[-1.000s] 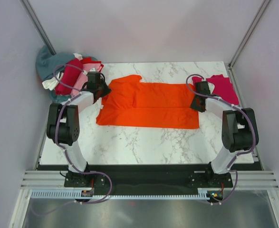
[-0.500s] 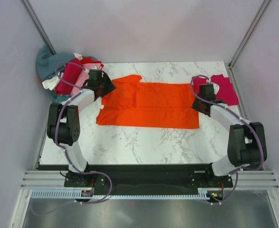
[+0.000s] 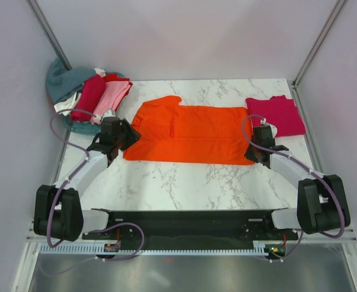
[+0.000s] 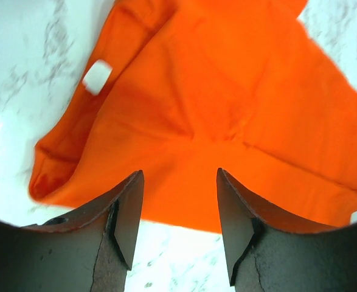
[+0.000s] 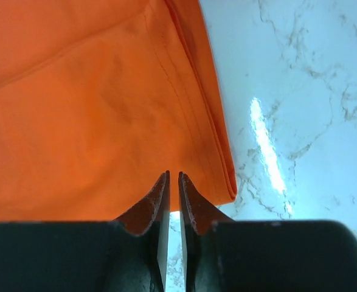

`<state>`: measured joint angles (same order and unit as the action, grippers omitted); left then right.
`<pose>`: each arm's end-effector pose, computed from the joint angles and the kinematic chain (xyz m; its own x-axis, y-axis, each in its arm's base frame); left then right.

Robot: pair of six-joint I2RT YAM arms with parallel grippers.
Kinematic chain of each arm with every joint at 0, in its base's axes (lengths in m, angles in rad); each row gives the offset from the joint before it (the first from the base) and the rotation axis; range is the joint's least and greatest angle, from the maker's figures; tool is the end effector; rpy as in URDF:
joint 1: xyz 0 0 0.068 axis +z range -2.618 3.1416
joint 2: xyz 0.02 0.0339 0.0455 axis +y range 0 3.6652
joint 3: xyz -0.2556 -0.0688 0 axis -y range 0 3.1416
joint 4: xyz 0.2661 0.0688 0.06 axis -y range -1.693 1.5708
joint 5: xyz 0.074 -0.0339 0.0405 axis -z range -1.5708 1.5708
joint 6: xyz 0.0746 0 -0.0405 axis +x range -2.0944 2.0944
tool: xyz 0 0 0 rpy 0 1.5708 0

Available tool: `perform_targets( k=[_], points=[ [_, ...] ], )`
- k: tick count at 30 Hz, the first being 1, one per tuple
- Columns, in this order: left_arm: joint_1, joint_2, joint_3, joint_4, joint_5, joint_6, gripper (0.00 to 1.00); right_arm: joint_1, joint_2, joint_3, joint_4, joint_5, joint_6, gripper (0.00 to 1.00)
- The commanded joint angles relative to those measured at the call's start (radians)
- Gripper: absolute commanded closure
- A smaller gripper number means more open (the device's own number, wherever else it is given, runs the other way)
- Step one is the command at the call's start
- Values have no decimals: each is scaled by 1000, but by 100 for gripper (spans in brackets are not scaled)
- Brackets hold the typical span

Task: Fold and stack the t-shirts
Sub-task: Fold the tshirt

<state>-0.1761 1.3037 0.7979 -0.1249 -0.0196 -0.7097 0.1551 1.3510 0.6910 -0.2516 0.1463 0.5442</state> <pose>0.3295 -0.0571 0.1960 -0.5444 -0.5648 -0.6202 -0.2573 0.8161 -0.5175 0.2999 0.0359 0.1304 -0.7016 0.4087 -0.5837 0.3491 0.9113 0.2185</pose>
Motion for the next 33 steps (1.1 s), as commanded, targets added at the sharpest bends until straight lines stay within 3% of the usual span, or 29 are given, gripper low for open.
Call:
perform_targets(
  k=[1, 4, 5, 11, 22, 27, 33],
  points=[
    [0, -64, -77, 36, -42, -42, 42, 3, -1, -19, 17, 9, 10, 83],
    [4, -55, -108, 41, -39, -46, 43, 1, 65, -7, 15, 71, 16, 99],
    [9, -46, -112, 41, -33, -60, 43, -5, 109, 1, -3, 88, 20, 100],
    [32, 45, -118, 71, 9, -71, 49, -14, 157, -16, 17, 81, 65, 100],
    [112, 221, -131, 35, -65, -178, 52, -15, 120, -34, 25, 94, 65, 100],
    [147, 204, -147, 31, -77, -151, 53, -19, 116, -34, 17, 116, 65, 100],
    [145, 60, -177, 21, -57, -123, 46, -19, 74, -30, 15, 101, 53, 100]
  ],
)
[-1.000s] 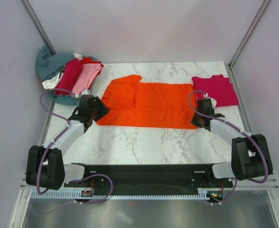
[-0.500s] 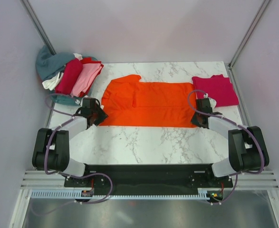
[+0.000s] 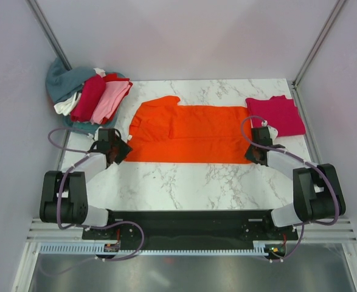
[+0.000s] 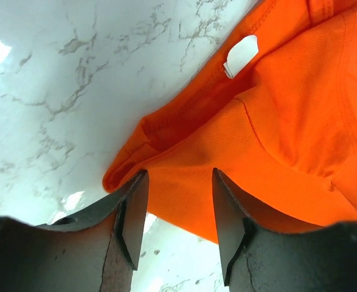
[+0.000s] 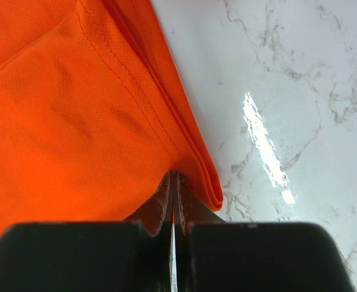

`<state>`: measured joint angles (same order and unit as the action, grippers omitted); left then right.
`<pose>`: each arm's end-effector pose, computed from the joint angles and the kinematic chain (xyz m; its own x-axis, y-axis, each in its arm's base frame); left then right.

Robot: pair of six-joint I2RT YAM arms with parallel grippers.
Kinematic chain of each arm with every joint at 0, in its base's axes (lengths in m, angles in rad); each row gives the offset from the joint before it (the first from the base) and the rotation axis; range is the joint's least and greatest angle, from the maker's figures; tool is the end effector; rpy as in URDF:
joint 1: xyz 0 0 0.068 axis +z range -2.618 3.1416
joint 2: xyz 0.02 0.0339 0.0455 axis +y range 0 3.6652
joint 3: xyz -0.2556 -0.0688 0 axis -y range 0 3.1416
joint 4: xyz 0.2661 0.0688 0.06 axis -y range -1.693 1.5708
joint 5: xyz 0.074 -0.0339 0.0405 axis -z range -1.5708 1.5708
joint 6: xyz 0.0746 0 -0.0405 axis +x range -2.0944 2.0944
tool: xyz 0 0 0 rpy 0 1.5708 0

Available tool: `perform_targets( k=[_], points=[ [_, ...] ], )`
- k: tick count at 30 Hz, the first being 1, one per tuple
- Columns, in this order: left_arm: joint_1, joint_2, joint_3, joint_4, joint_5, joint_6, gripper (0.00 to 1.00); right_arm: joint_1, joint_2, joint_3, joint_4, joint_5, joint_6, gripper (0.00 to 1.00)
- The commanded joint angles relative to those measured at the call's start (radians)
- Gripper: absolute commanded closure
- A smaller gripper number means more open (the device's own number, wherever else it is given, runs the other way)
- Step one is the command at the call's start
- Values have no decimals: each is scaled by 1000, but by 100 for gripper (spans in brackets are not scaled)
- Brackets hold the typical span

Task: Fold and stack the t-shirts
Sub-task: Fold the tshirt

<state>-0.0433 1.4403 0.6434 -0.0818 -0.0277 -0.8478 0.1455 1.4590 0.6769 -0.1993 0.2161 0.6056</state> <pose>0.3102 -0.0114 0.1042 -0.5281 -0.7274 -0.4382 -0.5598 0.6863 -0.4644 0.3033 0.0283 0.1004 -0.6897 0.4609 -0.5585 0.4487 0.8774 0.1699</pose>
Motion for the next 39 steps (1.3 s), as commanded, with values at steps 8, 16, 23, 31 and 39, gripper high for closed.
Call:
perform_targets(
  k=[8, 16, 23, 31, 39],
  points=[
    [13, -260, -60, -47, 60, -23, 44, -6, -179, -31, -38, -29, 5, 69],
    [13, -311, -108, -39, 68, -63, 46, -6, -282, -115, -29, -21, 144, 63],
    [13, -357, -146, -21, 45, -100, 48, -4, -298, -212, 30, 9, 282, 63],
    [13, -373, -171, 8, 48, -102, 48, -6, -183, -183, 70, 106, 335, 60],
    [13, -376, -189, 28, 58, -96, 49, -6, -101, -162, 124, 104, 361, 60]
  ],
)
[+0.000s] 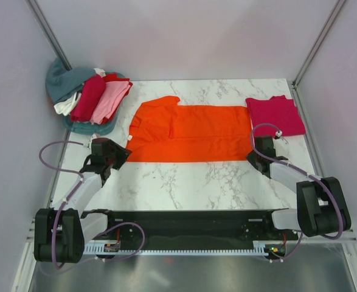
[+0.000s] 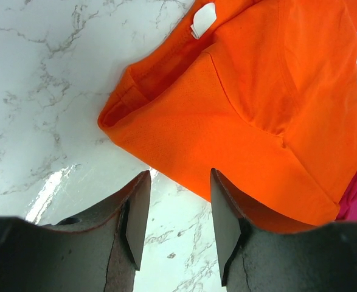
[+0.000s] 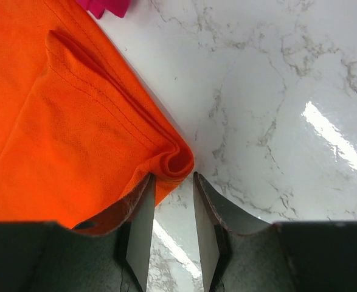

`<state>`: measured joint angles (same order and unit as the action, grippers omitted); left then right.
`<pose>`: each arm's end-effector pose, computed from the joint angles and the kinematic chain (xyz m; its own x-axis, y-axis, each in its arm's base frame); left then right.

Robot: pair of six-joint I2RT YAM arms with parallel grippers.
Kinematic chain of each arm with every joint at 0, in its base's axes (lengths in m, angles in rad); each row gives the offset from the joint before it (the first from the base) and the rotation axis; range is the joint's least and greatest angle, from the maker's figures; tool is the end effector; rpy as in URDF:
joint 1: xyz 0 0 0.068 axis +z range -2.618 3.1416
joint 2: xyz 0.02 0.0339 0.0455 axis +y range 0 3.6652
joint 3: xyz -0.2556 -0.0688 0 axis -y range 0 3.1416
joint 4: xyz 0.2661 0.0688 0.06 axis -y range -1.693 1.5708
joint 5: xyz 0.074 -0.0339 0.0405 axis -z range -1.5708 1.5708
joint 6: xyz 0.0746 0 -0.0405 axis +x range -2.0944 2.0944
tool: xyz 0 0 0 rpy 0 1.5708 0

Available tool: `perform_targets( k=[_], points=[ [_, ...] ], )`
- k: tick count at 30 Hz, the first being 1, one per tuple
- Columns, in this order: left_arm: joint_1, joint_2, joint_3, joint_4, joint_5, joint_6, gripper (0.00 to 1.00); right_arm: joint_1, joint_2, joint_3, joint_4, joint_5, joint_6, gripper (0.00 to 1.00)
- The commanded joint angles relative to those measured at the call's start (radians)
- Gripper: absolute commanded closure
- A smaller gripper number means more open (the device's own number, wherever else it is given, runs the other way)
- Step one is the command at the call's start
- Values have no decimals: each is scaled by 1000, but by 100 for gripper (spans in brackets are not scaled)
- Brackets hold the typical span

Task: Fold and stack the t-shirts
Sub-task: Fold the tshirt

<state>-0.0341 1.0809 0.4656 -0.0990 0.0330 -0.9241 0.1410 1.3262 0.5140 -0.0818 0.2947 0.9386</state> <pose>0.2637 -0.0115 0.1371 -0.4416 -0.7830 -0.4380 -0.4870 0.6192 -0.6160 0.2761 0.0173 0.0963 -0.4193 0.7202 -0.5528 0.6496 0.6633 0.3715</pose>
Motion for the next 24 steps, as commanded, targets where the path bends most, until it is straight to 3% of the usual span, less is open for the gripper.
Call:
perform_targets(
  k=[1, 5, 7, 8, 9, 11, 13, 16, 17, 20, 24],
  points=[
    [3, -18, -18, 47, -2, -21, 49, -3, 34, 3, 11, 26, 28, 61],
    [3, -19, -28, 56, -4, -25, 49, -1, 18, 11, -7, 46, 28, 62],
    [3, -18, -27, 59, -1, -27, 49, -3, -16, 0, -7, 49, 19, 74],
    [3, -18, -27, 59, -4, -28, 49, -1, -28, -5, -9, 50, 17, 87],
    [3, -19, -25, 62, -4, -28, 49, -3, -42, -15, -12, 50, 17, 92],
    [3, -19, -22, 64, -4, -30, 49, -1, -87, -25, -38, 54, 19, 100],
    [3, -18, -24, 67, -4, -30, 49, -3, -143, -43, -58, 49, 17, 100],
    [3, -15, -33, 73, 4, -36, 49, -3, -212, -69, -75, 35, 12, 95],
    [3, -12, -36, 84, 7, -39, 49, -1, -229, -75, -87, 23, 14, 86],
    [3, 2, -51, 93, 21, -50, 49, -3, -271, -89, -98, 18, 5, 40],
    [3, 17, -58, 125, 36, -58, 50, -1, -260, -68, -98, 18, -11, 35]
  ],
)
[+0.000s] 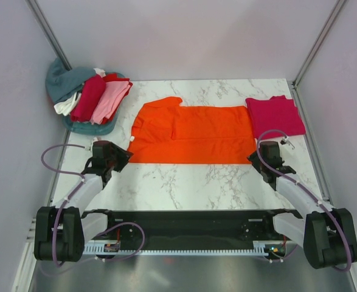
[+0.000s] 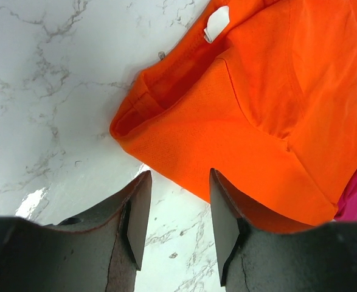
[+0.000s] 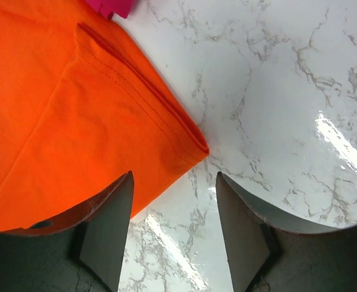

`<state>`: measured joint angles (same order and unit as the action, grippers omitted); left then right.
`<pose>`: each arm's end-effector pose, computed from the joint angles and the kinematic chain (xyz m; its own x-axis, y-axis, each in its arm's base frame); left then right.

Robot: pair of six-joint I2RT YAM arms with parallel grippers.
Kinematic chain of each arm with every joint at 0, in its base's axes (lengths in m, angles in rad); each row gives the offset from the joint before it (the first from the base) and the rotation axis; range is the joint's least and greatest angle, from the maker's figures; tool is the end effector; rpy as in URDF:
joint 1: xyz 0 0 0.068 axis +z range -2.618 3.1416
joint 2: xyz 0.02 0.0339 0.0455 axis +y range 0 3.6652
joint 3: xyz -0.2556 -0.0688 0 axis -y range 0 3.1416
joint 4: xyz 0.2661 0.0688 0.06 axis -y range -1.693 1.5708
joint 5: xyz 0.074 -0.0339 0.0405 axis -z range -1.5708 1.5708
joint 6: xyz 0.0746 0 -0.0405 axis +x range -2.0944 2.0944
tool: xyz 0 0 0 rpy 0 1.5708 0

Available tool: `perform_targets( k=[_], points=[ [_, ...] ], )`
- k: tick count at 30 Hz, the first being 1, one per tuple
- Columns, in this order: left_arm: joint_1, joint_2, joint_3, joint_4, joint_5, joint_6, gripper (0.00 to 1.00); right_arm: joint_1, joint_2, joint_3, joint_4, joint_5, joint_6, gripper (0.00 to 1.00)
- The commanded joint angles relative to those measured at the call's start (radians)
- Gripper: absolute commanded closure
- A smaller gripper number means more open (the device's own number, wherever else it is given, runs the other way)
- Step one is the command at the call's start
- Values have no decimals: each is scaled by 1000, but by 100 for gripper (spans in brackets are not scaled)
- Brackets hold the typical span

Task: Fold and stack the t-shirts
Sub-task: Fold the tshirt

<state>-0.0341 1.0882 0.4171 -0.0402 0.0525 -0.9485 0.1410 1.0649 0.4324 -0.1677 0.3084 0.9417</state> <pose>0.2593 -0.0128 0.1245 -0.4403 -0.7969 -0.4137 -0.4871 0.5991 -0.6355 0.2480 0.0123 0.1241 -0.3570 0.7275 -0.5860 0.6188 0.6541 0.4351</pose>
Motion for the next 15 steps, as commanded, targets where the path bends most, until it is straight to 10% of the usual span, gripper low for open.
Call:
perform_targets(
  k=[1, 15],
  points=[
    [2, 9, -9, 68, 17, -35, 50, -3, 26, 22, -12, 3, -15, 35],
    [2, 9, -15, 71, 7, -36, 50, -3, 254, 106, 8, 4, 55, 54]
  ],
)
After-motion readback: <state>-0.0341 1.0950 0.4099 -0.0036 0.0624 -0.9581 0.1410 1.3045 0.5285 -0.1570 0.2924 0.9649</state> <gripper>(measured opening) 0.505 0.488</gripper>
